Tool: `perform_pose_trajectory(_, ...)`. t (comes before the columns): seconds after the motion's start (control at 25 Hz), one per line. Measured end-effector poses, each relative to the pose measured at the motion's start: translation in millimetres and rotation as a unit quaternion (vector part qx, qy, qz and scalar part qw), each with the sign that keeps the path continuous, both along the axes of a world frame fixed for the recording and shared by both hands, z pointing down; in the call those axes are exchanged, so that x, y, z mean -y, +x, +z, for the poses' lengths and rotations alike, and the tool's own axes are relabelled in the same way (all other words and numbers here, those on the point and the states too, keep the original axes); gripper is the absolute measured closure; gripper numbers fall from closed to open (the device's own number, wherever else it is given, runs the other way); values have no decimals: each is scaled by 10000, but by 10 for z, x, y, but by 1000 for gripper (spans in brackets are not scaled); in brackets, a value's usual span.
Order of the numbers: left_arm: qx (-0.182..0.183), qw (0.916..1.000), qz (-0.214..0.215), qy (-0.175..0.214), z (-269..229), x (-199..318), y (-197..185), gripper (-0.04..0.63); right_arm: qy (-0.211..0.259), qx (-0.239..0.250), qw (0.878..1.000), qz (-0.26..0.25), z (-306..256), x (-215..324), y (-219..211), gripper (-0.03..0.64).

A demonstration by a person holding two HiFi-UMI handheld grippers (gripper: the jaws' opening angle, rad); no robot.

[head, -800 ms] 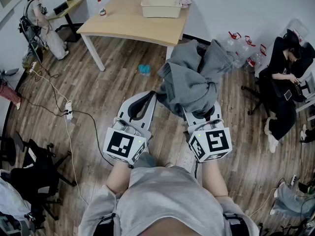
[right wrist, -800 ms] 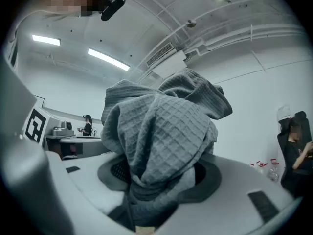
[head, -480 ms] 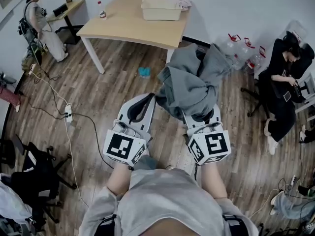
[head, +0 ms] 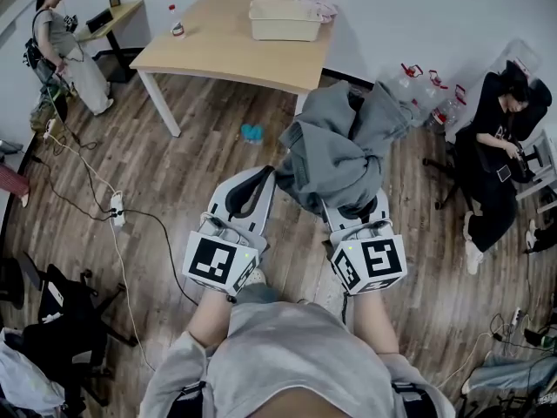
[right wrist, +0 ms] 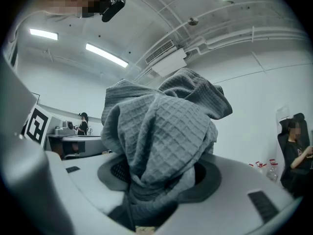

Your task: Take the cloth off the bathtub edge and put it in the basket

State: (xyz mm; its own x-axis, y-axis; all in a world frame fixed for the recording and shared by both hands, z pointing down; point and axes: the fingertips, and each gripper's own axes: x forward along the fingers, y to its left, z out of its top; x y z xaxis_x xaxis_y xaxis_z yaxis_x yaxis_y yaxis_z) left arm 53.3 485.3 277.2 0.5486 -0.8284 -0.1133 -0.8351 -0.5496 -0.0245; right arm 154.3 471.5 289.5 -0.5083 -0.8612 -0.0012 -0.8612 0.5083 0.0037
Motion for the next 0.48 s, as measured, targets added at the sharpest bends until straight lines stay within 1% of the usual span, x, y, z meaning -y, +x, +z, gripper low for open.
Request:
perform_pose_trajectory(0.24,54,9999,92,77,-57,304,-293,598,21,99,9999,42,-13,267,-276,373)
perform_pose_trajectory(0.48,102,9995,232,178,-60,565,-555,598,125,2,9998,164,33,466,-537,373)
